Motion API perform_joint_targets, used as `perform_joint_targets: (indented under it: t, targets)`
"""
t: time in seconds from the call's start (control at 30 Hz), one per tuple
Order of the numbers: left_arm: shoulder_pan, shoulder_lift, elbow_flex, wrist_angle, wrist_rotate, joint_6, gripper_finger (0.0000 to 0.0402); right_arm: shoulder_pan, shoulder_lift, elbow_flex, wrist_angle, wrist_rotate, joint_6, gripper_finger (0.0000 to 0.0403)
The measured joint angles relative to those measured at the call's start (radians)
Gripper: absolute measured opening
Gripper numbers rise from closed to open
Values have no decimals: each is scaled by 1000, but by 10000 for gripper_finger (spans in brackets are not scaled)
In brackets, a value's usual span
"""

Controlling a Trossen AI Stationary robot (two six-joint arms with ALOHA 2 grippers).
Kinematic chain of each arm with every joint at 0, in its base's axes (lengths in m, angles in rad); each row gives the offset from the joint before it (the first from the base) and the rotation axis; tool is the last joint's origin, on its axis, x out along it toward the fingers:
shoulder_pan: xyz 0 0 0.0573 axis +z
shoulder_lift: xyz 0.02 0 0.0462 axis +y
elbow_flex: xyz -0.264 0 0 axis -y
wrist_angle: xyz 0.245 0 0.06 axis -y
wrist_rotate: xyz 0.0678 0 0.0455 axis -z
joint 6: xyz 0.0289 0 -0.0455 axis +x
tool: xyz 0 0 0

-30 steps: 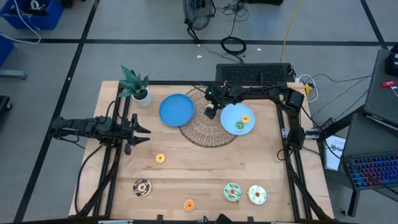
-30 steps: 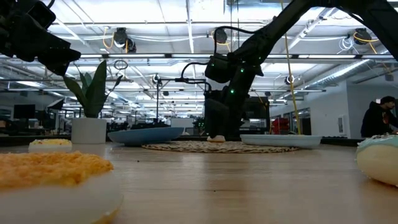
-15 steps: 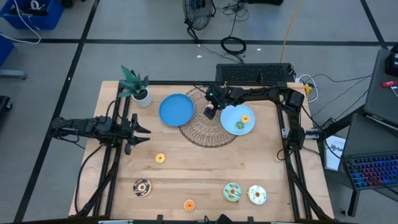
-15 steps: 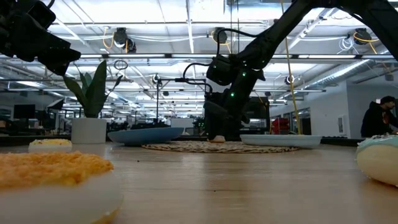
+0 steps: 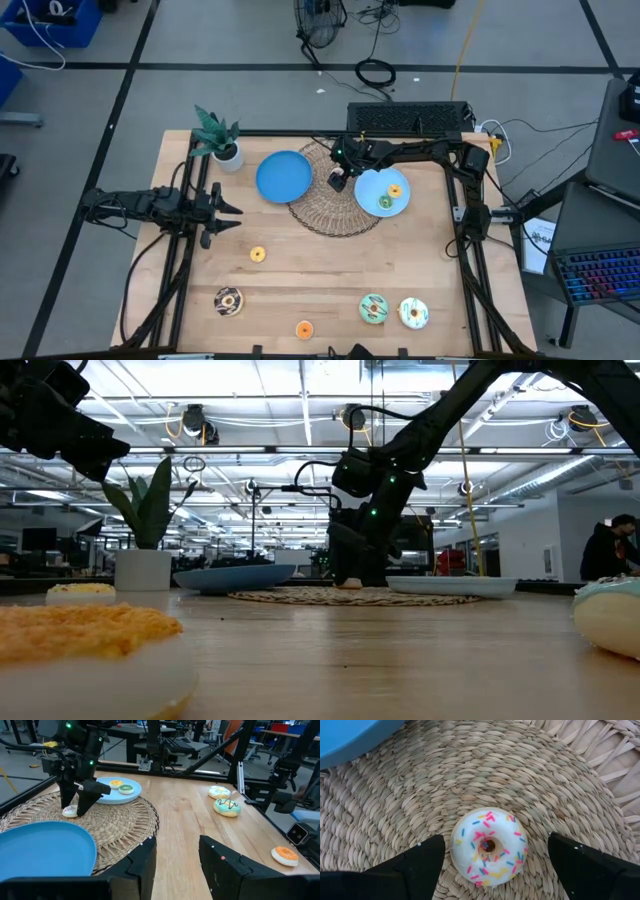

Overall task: Pick & Place donuts
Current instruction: Put the small white donut on the light blue plate

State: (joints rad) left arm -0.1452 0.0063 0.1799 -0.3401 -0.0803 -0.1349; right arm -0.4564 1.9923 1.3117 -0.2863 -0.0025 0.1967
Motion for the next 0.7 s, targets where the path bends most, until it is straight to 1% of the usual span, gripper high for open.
perform_joint_targets:
  t: [0.37,0.7]
  targets:
    - [0,0,0,0,0,0,150,0,0,0,-1,1,0,326]
    - [0,0,0,0,0,0,150,0,0,-1,-2,5,0,278]
